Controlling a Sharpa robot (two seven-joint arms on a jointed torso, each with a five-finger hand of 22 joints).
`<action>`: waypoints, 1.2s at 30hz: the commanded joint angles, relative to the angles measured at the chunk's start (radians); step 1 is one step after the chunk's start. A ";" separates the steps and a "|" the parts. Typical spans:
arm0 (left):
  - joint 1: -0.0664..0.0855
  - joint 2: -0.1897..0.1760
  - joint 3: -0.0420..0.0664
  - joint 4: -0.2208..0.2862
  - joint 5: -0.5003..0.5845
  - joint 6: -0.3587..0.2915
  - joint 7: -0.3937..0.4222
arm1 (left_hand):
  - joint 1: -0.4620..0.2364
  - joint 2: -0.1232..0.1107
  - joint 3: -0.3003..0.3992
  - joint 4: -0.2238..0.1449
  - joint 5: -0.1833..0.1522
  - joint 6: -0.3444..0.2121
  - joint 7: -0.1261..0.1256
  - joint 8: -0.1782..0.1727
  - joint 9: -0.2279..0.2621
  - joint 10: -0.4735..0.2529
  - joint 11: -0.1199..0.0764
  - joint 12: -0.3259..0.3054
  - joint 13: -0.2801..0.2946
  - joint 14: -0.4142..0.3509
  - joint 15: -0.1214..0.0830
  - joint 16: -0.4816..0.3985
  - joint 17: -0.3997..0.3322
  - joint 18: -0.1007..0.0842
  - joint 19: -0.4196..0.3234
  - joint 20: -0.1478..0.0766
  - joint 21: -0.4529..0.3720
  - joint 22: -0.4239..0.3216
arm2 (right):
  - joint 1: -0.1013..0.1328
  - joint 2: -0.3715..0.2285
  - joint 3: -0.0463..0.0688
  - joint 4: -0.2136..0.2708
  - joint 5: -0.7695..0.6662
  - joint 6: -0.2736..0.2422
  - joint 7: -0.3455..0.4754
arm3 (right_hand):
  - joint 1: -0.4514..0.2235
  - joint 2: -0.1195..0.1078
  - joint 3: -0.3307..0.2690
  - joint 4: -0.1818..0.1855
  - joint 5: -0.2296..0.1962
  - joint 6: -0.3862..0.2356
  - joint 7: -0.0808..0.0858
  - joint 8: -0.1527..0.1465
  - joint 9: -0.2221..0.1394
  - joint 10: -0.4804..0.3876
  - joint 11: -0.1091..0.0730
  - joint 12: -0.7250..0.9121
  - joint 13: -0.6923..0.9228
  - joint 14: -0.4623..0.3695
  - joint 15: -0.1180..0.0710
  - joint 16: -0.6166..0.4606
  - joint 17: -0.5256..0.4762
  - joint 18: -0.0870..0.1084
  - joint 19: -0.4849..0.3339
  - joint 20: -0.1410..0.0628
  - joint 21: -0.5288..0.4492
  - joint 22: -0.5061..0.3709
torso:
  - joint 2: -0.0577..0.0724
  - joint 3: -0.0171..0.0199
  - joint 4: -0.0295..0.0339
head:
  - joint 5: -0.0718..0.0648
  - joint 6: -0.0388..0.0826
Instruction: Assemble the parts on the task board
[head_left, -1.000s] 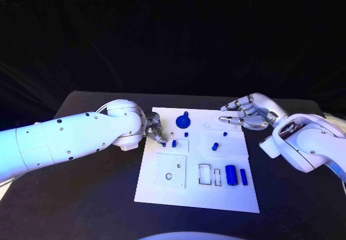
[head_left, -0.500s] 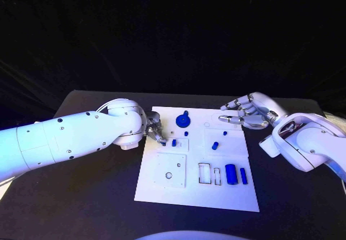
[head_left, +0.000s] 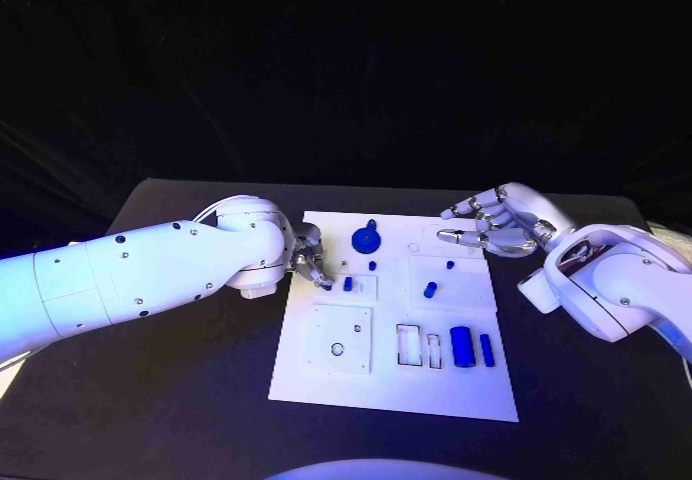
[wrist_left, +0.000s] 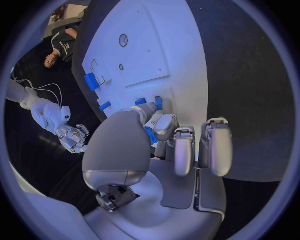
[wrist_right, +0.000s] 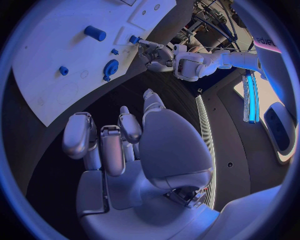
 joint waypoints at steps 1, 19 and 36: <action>-0.003 0.002 -0.002 0.002 -0.003 0.045 -0.022 | 0.011 0.001 0.129 -0.123 0.002 -0.002 -0.008 0.006 0.002 0.007 0.001 0.000 -0.001 0.104 -0.001 0.003 0.263 -0.007 0.058 -0.006 0.003 0.194 | -0.001 0.001 0.000 0.001 -0.004 0.012 0.005 | -0.003 0.004 -0.005 0.000 0.004 0.007 0.000 0.001 0.000 -0.007 0.000 0.001 0.000 0.069 -0.004 -0.006 0.095 0.008 -0.002 -0.002 -0.003 0.000 | 0.000 0.0003 -0.0004 | 0.001 -0.001; -0.004 0.023 -0.003 -0.015 0.004 0.041 -0.029 | -0.006 0.000 0.142 -0.120 0.002 0.002 -0.009 0.011 0.004 0.011 0.000 0.005 0.003 0.104 -0.001 0.003 0.263 -0.008 0.060 -0.005 0.005 0.197 | -0.001 0.001 0.000 0.005 -0.004 0.011 0.005 | -0.001 0.006 -0.008 0.000 0.005 0.008 0.000 0.001 0.000 -0.007 0.000 0.002 -0.001 0.069 -0.004 -0.007 0.095 0.008 -0.001 -0.002 -0.004 -0.001 | 0.001 0.0001 -0.0017 | 0.000 -0.008; -0.004 0.035 -0.010 -0.033 0.030 0.074 -0.041 | -0.122 -0.022 0.111 -0.087 -0.003 0.043 -0.033 0.030 0.009 0.030 -0.017 0.029 0.025 0.104 -0.015 0.003 0.263 -0.010 0.065 -0.013 0.012 0.205 | -0.001 0.002 0.000 0.009 -0.004 0.008 0.012 | 0.000 0.007 -0.009 0.000 0.005 0.008 0.000 0.001 0.000 -0.007 -0.001 0.002 -0.001 0.069 -0.004 -0.006 0.095 0.008 -0.001 -0.002 -0.004 -0.001 | -0.001 0.0000 0.0009 | -0.005 -0.011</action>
